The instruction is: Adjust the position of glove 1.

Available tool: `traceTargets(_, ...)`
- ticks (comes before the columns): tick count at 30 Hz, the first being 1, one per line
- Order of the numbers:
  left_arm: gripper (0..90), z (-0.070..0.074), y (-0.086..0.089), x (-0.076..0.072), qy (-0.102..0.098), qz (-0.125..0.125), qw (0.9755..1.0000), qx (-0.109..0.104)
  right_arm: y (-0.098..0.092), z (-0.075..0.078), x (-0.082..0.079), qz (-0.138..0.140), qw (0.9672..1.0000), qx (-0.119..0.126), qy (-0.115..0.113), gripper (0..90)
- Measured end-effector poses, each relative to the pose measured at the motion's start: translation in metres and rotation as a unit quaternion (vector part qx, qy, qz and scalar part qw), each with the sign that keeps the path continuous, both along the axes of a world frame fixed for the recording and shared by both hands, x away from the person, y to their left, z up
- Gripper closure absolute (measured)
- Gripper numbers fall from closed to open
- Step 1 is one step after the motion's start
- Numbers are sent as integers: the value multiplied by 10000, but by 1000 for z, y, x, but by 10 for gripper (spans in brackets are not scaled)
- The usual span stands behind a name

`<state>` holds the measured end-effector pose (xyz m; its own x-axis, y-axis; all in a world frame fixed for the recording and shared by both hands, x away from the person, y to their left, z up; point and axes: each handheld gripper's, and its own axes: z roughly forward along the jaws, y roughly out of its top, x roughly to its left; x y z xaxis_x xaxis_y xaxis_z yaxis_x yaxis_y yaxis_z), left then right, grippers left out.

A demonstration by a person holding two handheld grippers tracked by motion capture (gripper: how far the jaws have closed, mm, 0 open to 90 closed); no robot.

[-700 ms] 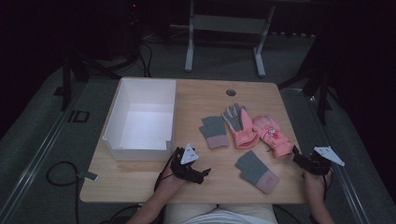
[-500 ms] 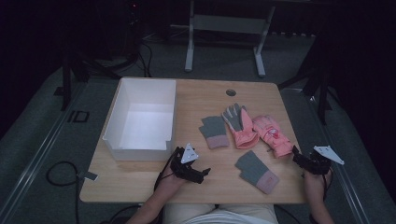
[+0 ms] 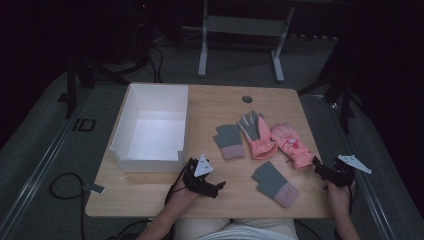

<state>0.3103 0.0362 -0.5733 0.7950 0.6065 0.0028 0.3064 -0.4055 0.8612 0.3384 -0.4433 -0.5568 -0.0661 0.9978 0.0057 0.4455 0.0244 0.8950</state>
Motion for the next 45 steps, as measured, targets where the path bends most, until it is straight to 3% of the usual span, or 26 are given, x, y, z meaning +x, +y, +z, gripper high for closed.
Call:
traceTargets(6,16,0,0,0,57,-65,9999,-82,1,0,0,-37,10000,-78,-10,134)
traceTargets(13,16,1,0,-1,53,-87,9999,-74,-2,3,5,6,9998,115,171,131)
traceTargets(17,16,1,0,-2,51,-77,9999,-75,-1,13,9,7,9993,-14,385,127)
traceTargets(19,16,1,0,-3,44,-77,9999,-90,2,19,13,23,9984,-247,506,121)
traceTargets(23,16,2,0,-3,53,-86,9999,-75,4,25,15,18,9980,-354,523,120)
traceTargets(28,16,1,0,-3,49,-102,9999,-51,7,43,15,-72,9980,-533,319,152)
traceTargets(30,16,1,0,-3,63,-105,9999,-60,7,47,18,-24,9970,-423,642,157)
traceTargets(32,16,1,0,-3,62,-97,9999,-45,7,48,23,151,9946,-140,1015,158)
traceTargets(33,16,1,0,-3,63,-97,9999,-46,7,48,24,174,9942,-99,1057,157)
traceTargets(38,16,1,0,-3,60,-110,9999,-15,14,59,23,91,9961,-177,862,123)
traceTargets(40,16,0,0,-3,79,-111,9999,-36,15,67,23,159,9968,-53,776,112)
traceTargets(45,16,0,-1,-3,99,-132,9999,-9,22,88,22,296,9981,-67,531,112)
